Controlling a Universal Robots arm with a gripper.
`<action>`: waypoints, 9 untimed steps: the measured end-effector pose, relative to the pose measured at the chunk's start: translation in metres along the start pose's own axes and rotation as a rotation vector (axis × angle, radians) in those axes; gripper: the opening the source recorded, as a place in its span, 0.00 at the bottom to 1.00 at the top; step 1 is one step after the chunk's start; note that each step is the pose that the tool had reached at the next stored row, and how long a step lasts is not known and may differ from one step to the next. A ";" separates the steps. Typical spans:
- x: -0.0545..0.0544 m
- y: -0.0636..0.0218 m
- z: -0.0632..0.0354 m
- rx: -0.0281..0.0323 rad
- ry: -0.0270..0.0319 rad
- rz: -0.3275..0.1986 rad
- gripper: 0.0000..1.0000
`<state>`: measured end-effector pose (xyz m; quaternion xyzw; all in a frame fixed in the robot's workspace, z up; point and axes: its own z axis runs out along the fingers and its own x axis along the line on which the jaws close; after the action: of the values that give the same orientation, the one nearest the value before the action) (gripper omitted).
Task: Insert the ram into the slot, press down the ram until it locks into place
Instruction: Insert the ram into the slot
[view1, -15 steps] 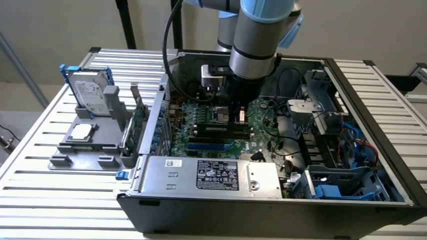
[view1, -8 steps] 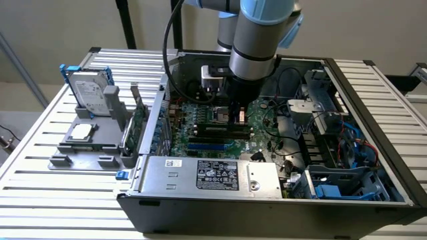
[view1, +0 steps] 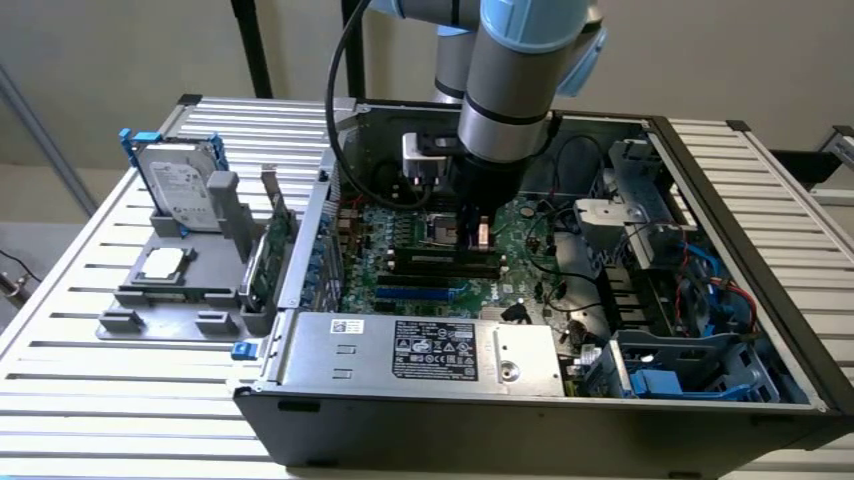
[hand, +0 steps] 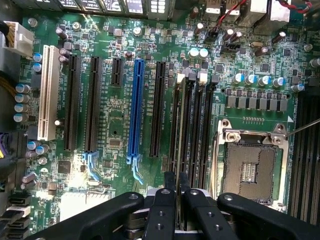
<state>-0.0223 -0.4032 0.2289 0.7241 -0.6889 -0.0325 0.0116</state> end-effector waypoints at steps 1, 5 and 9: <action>0.000 0.0000 0.0002 0.0000 0.0000 0.000 0.13; 0.000 -0.0001 0.0014 0.0000 0.0000 0.000 0.13; 0.000 -0.0001 0.0026 0.0001 -0.0003 0.001 0.13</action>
<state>-0.0223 -0.4032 0.2263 0.7238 -0.6891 -0.0325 0.0115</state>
